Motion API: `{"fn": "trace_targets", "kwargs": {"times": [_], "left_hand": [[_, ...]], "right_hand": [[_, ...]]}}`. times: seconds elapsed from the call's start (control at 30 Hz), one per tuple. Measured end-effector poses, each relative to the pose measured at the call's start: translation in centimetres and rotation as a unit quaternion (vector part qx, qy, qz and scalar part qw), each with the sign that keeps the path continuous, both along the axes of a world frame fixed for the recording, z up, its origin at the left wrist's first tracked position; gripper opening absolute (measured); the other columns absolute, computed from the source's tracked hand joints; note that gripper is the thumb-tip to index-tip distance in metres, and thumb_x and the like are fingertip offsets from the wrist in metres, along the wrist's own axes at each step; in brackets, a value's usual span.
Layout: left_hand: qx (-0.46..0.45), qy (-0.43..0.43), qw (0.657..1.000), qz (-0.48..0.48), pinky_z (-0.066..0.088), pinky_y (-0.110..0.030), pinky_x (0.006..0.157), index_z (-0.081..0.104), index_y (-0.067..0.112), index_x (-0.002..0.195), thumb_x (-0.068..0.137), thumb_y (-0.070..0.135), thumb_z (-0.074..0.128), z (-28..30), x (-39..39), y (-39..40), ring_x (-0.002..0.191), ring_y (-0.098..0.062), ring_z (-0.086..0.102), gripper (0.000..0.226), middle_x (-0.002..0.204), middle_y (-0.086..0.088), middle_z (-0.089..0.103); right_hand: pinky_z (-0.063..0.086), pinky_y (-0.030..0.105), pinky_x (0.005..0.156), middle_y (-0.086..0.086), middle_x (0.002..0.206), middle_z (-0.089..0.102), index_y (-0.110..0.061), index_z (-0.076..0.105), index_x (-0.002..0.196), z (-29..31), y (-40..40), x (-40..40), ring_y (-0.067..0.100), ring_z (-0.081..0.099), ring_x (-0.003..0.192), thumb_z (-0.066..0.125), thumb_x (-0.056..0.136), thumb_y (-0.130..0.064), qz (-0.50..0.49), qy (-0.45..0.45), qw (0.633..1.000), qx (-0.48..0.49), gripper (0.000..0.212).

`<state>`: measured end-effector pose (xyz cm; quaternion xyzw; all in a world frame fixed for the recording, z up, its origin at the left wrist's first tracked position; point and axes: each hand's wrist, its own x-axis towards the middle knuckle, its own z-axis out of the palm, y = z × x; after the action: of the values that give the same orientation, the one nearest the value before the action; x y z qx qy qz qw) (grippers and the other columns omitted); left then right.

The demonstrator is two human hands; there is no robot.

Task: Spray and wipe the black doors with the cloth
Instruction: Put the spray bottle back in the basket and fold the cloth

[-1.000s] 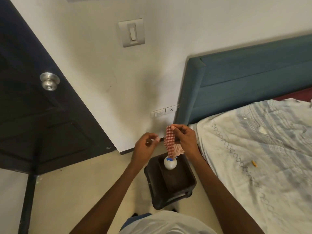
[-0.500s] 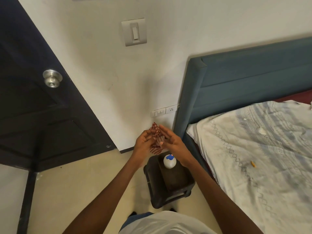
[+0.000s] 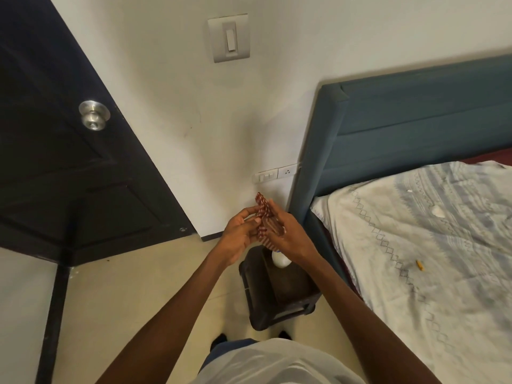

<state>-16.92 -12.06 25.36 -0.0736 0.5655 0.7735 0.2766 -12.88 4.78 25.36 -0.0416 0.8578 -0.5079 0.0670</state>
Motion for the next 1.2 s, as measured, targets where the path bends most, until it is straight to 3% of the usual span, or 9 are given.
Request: {"fn": "trace_targets", "kwargs": {"times": [0.1, 0.23, 0.37, 0.47, 0.67, 0.77, 0.93, 1.07, 1.2], "left_hand": [[-0.067, 0.022, 0.998, 0.004, 0.058, -0.037, 0.087, 0.06, 0.015, 0.129, 0.101, 0.015, 0.056, -0.3, -0.2, 0.2, 0.107, -0.028, 0.07, 0.028, 0.117, -0.013, 0.072], [-0.166, 0.066, 0.984, -0.012, 0.058, -0.035, 0.082, 0.063, 0.019, 0.12, 0.101, 0.014, 0.056, -0.2, -0.8, -0.1, 0.103, -0.026, 0.069, 0.021, 0.112, -0.01, 0.073], [-0.251, 0.109, 0.962, -0.012, 0.055, -0.024, 0.062, 0.06, 0.021, 0.115, 0.101, 0.011, 0.053, 0.0, -1.1, -1.4, 0.086, -0.017, 0.069, 0.019, 0.101, -0.005, 0.072], [-0.321, 0.179, 0.929, -0.05, 0.054, -0.029, 0.064, 0.064, 0.025, 0.096, 0.101, 0.008, 0.048, -0.6, -1.6, -2.6, 0.08, -0.015, 0.067, 0.024, 0.088, 0.003, 0.07], [-0.418, 0.22, 0.872, -0.129, 0.058, -0.035, 0.088, 0.072, 0.028, 0.101, 0.103, 0.016, 0.053, -1.0, -1.7, -2.6, 0.103, -0.01, 0.061, 0.023, 0.107, 0.014, 0.066], [-0.438, 0.222, 0.859, -0.147, 0.055, -0.031, 0.084, 0.068, 0.027, 0.108, 0.099, 0.013, 0.058, -2.1, -1.1, -2.6, 0.107, -0.012, 0.058, 0.019, 0.122, 0.006, 0.064], [-0.499, 0.207, 0.824, -0.169, 0.054, -0.025, 0.063, 0.05, 0.027, 0.123, 0.101, 0.017, 0.053, -4.3, -0.2, -2.7, 0.093, -0.021, 0.064, 0.024, 0.114, -0.004, 0.061], [-0.536, 0.184, 0.795, -0.217, 0.054, -0.032, 0.086, 0.059, 0.015, 0.132, 0.099, 0.016, 0.053, -7.5, 0.8, -2.4, 0.109, -0.028, 0.064, 0.033, 0.124, -0.01, 0.065], [-0.544, 0.123, 0.794, -0.242, 0.053, -0.033, 0.086, 0.066, 0.008, 0.121, 0.101, 0.02, 0.049, -11.4, 2.6, -1.5, 0.104, -0.028, 0.066, 0.028, 0.118, -0.014, 0.069]], "right_hand": [[0.05, 0.033, 0.108, 0.005, 0.14, 0.059, -0.026, 0.025, 0.16, 0.1, 0.5, -0.2, 0.013, 0.06, 0.117, 0.052, 0.106, -0.018, -0.036, -0.02, 0.999, 0.033, 0.061], [0.049, 0.025, 0.099, 0.003, 0.134, 0.066, -0.025, 0.048, 0.151, 0.1, 1.8, -1.0, 0.013, 0.064, 0.11, 0.054, 0.105, -0.017, -0.106, -0.024, 0.992, 0.057, 0.047], [0.059, 0.038, 0.091, -0.018, 0.111, 0.071, -0.035, 0.065, 0.11, -0.3, 4.3, -1.4, -0.004, 0.065, 0.093, 0.055, 0.102, -0.016, -0.135, 0.025, 0.989, 0.047, 0.022], [0.057, 0.042, 0.095, -0.011, 0.104, 0.074, -0.028, 0.071, 0.087, -0.3, 6.1, -1.9, 0.002, 0.066, 0.095, 0.057, 0.1, -0.012, -0.105, 0.002, 0.991, 0.086, 0.025], [0.056, 0.042, 0.092, 0.004, 0.11, 0.073, -0.015, 0.077, 0.111, -0.6, 6.9, -2.6, 0.017, 0.066, 0.097, 0.059, 0.101, -0.018, -0.003, 0.014, 0.98, 0.196, 0.021], [0.054, 0.035, 0.091, 0.003, 0.113, 0.069, -0.016, 0.075, 0.114, -1.5, 6.5, -2.3, 0.016, 0.063, 0.099, 0.061, 0.101, -0.022, 0.025, -0.009, 0.974, 0.224, 0.02], [0.05, 0.034, 0.078, -0.002, 0.107, 0.068, -0.023, 0.056, 0.112, -4.1, 6.4, -0.9, 0.025, 0.067, 0.098, 0.058, 0.098, -0.021, 0.016, -0.074, 0.966, 0.247, 0.014], [0.049, 0.039, 0.085, 0.012, 0.12, 0.07, -0.017, 0.058, 0.125, -6.6, 6.5, -0.2, 0.036, 0.066, 0.109, 0.059, 0.096, -0.028, 0.036, -0.148, 0.945, 0.291, 0.032], [0.053, 0.038, 0.084, 0.012, 0.106, 0.073, -0.011, 0.071, 0.109, -10.5, 6.0, 0.6, 0.031, 0.069, 0.098, 0.053, 0.098, -0.033, 0.077, -0.23, 0.909, 0.34, 0.03]]}}
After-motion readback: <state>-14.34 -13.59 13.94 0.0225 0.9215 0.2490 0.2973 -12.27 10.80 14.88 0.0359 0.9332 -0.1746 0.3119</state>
